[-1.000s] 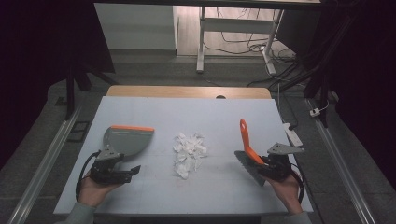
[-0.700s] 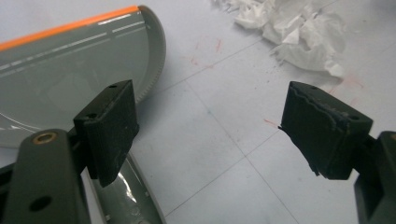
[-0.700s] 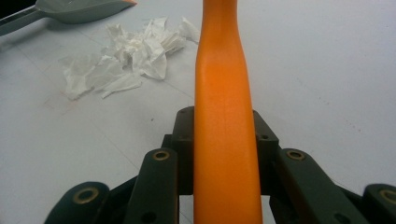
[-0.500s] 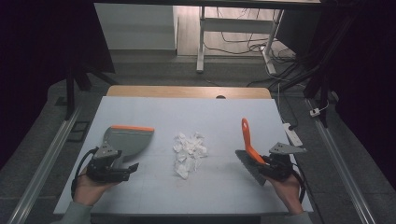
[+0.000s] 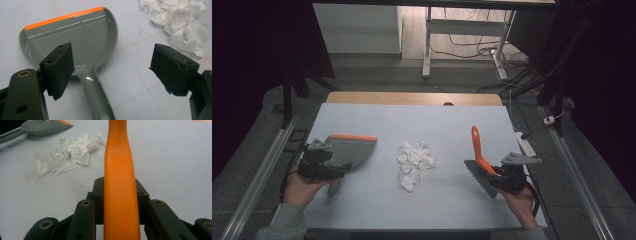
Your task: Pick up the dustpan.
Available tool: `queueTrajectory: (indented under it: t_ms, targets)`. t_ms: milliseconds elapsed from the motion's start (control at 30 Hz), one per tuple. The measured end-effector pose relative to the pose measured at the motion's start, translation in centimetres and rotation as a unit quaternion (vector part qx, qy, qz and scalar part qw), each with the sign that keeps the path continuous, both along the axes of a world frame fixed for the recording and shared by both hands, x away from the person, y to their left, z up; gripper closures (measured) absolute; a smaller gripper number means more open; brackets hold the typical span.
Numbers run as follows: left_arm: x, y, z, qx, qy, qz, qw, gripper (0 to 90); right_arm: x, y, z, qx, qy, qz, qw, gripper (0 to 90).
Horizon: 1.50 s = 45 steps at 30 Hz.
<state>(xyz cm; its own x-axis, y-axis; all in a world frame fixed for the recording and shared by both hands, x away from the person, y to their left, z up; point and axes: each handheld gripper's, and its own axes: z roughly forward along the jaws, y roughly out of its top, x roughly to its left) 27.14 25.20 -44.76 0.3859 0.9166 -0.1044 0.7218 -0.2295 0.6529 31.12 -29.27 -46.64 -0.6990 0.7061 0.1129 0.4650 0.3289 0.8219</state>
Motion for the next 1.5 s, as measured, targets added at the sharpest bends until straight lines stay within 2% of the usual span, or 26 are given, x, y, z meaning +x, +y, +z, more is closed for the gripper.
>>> queueTrajectory:
  t_ms: [33, 100, 233, 267, 333, 367, 400, 500, 567, 600, 667, 1000, 1167, 1300, 1500]
  targets:
    - [0.0, 0.1, 0.0, 0.004, 0.004, 0.005, 1.0000, 20.2, 0.0, 0.0, 0.0, 0.001, 0.000, 0.000, 1.0000, 70.4]
    - [0.1, 0.5, -0.1, 0.022, 0.030, 0.024, 0.9990, 20.6, 0.0, 0.0, 0.0, -0.001, 0.000, 0.000, 1.0000, 70.4]
    - [0.0, 0.9, -0.3, 0.024, 0.044, 0.038, 0.9980, 18.5, 0.1, 0.0, -0.1, -0.001, 0.003, -0.001, 1.0000, 70.4]
    - [0.0, 1.2, -0.7, 0.024, 0.051, 0.052, 0.9971, 18.0, 0.1, 0.1, -0.1, -0.001, 0.003, 0.000, 1.0000, 70.4]
    - [0.1, 1.2, -1.0, 0.023, 0.056, 0.056, 0.9966, 17.5, 0.1, 0.1, -0.1, -0.002, 0.003, 0.000, 1.0000, 70.4]
    - [0.3, 1.2, -1.7, 0.022, 0.066, 0.061, 0.9957, 16.7, 0.1, 0.1, -0.1, -0.003, 0.003, 0.000, 1.0000, 70.4]
    - [0.3, 1.2, -1.7, 0.022, 0.066, 0.061, 0.9957, 16.4, 0.1, 0.1, -0.2, -0.003, 0.003, 0.001, 1.0000, 70.4]
    - [0.5, 1.1, -3.2, 0.019, 0.082, 0.070, 0.9939, 14.5, 0.1, 0.1, -0.2, -0.004, 0.005, 0.001, 1.0000, 70.4]
    - [0.6, 1.1, -3.6, 0.017, 0.085, 0.075, 0.9934, 13.4, 0.1, 0.2, -0.2, -0.005, 0.006, 0.001, 1.0000, 70.4]
    - [0.9, 1.0, -4.3, 0.019, 0.097, 0.084, 0.9915, 12.6, 0.1, 0.2, -0.3, -0.006, 0.006, 0.001, 1.0000, 70.4]
    - [1.1, 0.9, -4.8, 0.019, 0.102, 0.088, 0.9907, 12.2, 0.1, 0.2, -0.3, -0.006, 0.006, 0.002, 1.0000, 70.4]
    - [1.6, 0.7, -6.3, 0.018, 0.112, 0.090, 0.9895, 13.6, 0.1, 0.3, -0.4, -0.010, 0.006, 0.002, 0.9999, 70.4]
    - [1.8, 0.7, -6.9, 0.015, 0.109, 0.097, 0.9892, 19.0, 0.1, 0.2, -0.4, -0.010, 0.006, 0.001, 0.9999, 70.4]
    - [2.0, 0.7, -7.3, 0.018, 0.113, 0.109, 0.9874, 26.7, 0.1, 0.3, -0.4, -0.012, 0.007, 0.002, 0.9999, 70.4]
    - [2.2, 0.8, -7.7, 0.001, 0.115, 0.115, 0.9867, 33.9, 0.1, 0.3, -0.4, -0.013, 0.006, 0.002, 0.9999, 70.4]
